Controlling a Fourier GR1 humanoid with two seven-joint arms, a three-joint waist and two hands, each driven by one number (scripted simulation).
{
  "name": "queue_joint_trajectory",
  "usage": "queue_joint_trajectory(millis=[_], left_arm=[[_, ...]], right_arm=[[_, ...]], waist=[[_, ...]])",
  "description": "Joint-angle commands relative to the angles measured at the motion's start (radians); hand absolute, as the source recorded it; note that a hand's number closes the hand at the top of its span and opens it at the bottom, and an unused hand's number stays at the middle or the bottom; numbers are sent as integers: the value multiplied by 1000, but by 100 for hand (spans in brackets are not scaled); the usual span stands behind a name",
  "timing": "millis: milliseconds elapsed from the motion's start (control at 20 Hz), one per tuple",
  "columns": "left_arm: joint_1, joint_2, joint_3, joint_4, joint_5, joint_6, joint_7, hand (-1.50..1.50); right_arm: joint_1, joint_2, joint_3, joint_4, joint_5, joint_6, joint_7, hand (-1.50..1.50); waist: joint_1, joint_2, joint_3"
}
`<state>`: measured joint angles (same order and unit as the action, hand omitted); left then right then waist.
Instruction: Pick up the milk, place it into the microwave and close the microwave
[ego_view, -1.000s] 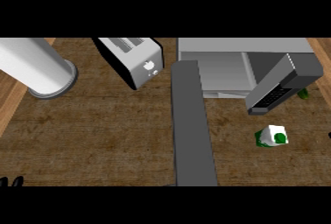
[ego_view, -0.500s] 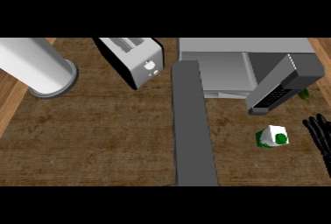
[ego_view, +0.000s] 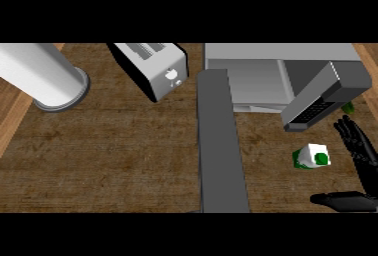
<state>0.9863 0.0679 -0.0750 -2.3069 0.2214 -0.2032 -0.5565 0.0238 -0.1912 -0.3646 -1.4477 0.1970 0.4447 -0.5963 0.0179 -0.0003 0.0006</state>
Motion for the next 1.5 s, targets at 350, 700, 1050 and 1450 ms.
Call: queue_joint_trajectory(millis=[350,700,1050,1450], left_arm=[[19,20,93,23,67,-84,-44,-150],[59,-46,34,57,1,-82,-79,-150],[89,-49,17,-19,4,-105,-32,-150],[30,-40,107,87,45,-136,-80,-150]], right_arm=[[-204,-79,6,471,129,-122,-217,-150],[-188,-109,44,655,146,-118,-377,-150],[-313,-140,59,863,184,-213,-426,150],[-353,-127,82,983,261,-433,-522,150]], waist=[[6,2,1],[2,2,1],[4,4,2],[4,5,1]])
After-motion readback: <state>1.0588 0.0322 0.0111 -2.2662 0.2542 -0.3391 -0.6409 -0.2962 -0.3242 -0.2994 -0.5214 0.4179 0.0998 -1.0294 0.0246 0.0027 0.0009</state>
